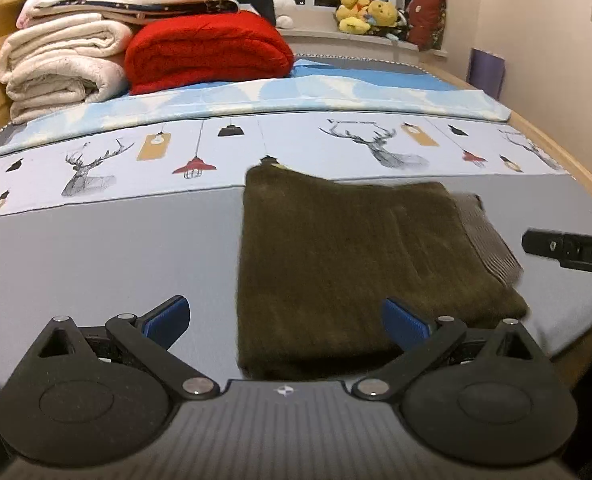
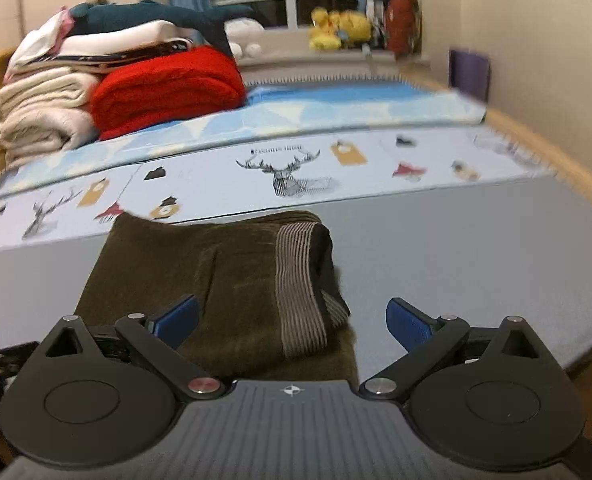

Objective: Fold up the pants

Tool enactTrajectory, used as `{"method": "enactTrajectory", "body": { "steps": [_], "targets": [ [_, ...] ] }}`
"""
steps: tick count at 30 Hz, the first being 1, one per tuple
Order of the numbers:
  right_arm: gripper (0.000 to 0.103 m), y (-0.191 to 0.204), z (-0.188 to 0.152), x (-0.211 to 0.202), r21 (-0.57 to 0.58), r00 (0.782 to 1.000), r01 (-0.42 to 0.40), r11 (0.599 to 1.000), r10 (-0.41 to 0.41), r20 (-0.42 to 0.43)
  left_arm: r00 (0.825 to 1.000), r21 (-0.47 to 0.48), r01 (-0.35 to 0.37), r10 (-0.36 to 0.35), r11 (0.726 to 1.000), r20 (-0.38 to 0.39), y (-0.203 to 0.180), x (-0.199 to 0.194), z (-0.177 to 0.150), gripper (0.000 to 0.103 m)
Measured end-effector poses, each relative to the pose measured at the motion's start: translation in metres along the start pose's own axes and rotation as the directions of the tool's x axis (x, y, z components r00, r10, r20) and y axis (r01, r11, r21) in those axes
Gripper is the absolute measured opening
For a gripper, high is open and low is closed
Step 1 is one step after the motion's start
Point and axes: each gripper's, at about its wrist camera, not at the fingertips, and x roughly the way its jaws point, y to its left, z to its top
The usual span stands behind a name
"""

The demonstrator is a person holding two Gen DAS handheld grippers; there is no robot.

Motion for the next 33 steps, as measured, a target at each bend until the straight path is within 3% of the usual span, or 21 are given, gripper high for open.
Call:
{"method": "enactTrajectory", "body": {
  "steps": [2, 6, 8, 11, 14, 15, 16, 17, 18, 20, 26, 28, 30, 31, 33],
  "targets": [
    [0.099, -0.013, 0.008, 0.037, 0.052, 0.995, -0.034, 0.998, 0.038, -0.091, 1.0, -0.002, 0.015, -0.015, 1.0, -0.016, 0.008, 0.022, 0.011, 0.102],
    [0.099, -0.033, 0.009, 0.093, 0.05, 0.985, -0.033, 0.998, 0.041, -0.166, 0.999, 0.03, 0.029, -0.028, 0.999, -0.028, 0.026, 0.081, 0.022, 0.102],
    [0.1, -0.048, 0.005, 0.118, 0.126, 0.97, -0.057, 0.99, 0.085, -0.229, 0.997, 0.02, 0.045, -0.043, 0.999, -0.068, 0.04, 0.114, 0.023, 0.102],
    [0.1, -0.06, 0.006, 0.142, 0.24, 0.942, -0.145, 0.96, 0.209, -0.264, 0.977, -0.102, 0.142, -0.155, 0.985, -0.143, 0.066, 0.162, 0.025, 0.101],
    [0.096, -0.063, 0.004, 0.157, 0.282, 0.922, -0.206, 0.937, 0.282, -0.265, 0.94, -0.223, 0.276, -0.311, 0.935, -0.138, 0.081, 0.193, 0.028, 0.094],
    [0.092, -0.065, 0.003, 0.159, 0.319, 0.914, -0.227, 0.92, 0.315, -0.258, 0.931, -0.22, 0.316, -0.346, 0.923, -0.117, 0.08, 0.197, 0.031, 0.073],
    [0.088, -0.064, 0.005, 0.158, 0.329, 0.917, -0.229, 0.916, 0.316, -0.243, 0.911, -0.23, 0.363, -0.396, 0.903, -0.117, 0.078, 0.2, 0.035, 0.058],
    [0.078, -0.061, 0.008, 0.156, 0.31, 0.922, -0.236, 0.921, 0.313, -0.229, 0.916, -0.238, 0.352, -0.385, 0.905, -0.112, 0.078, 0.2, 0.04, 0.051],
    [0.072, -0.057, 0.011, 0.152, 0.285, 0.928, -0.241, 0.928, 0.306, -0.211, 0.918, -0.236, 0.354, -0.384, 0.905, -0.099, 0.078, 0.198, 0.046, 0.037],
    [0.055, -0.055, 0.019, 0.145, 0.272, 0.935, -0.255, 0.928, 0.308, -0.174, 0.921, -0.214, 0.367, -0.386, 0.905, -0.054, 0.079, 0.188, 0.059, 0.034],
    [0.05, -0.019, 0.063, 0.142, 0.242, 0.922, -0.376, 0.894, 0.388, -0.001, 0.946, -0.192, 0.322, -0.31, 0.927, 0.09, 0.112, 0.171, 0.109, 0.033],
    [0.051, 0.003, 0.082, 0.152, 0.204, 0.906, -0.42, 0.884, 0.42, 0.044, 0.955, -0.231, 0.296, -0.281, 0.927, 0.097, 0.136, 0.181, 0.125, 0.042],
    [0.056, 0.021, 0.097, 0.171, 0.161, 0.904, -0.424, 0.891, 0.427, 0.019, 0.972, -0.299, 0.234, -0.221, 0.925, 0.077, 0.162, 0.195, 0.133, 0.053],
    [0.064, 0.027, 0.102, 0.188, 0.157, 0.912, -0.398, 0.904, 0.409, -0.04, 0.984, -0.326, 0.176, -0.163, 0.929, 0.068, 0.174, 0.199, 0.135, 0.053],
    [0.064, 0.038, 0.105, 0.218, 0.122, 0.939, -0.268, 0.956, 0.288, -0.19, 0.995, -0.336, 0.094, -0.077, 0.937, 0.064, 0.184, 0.191, 0.136, 0.053]
  ]
}}
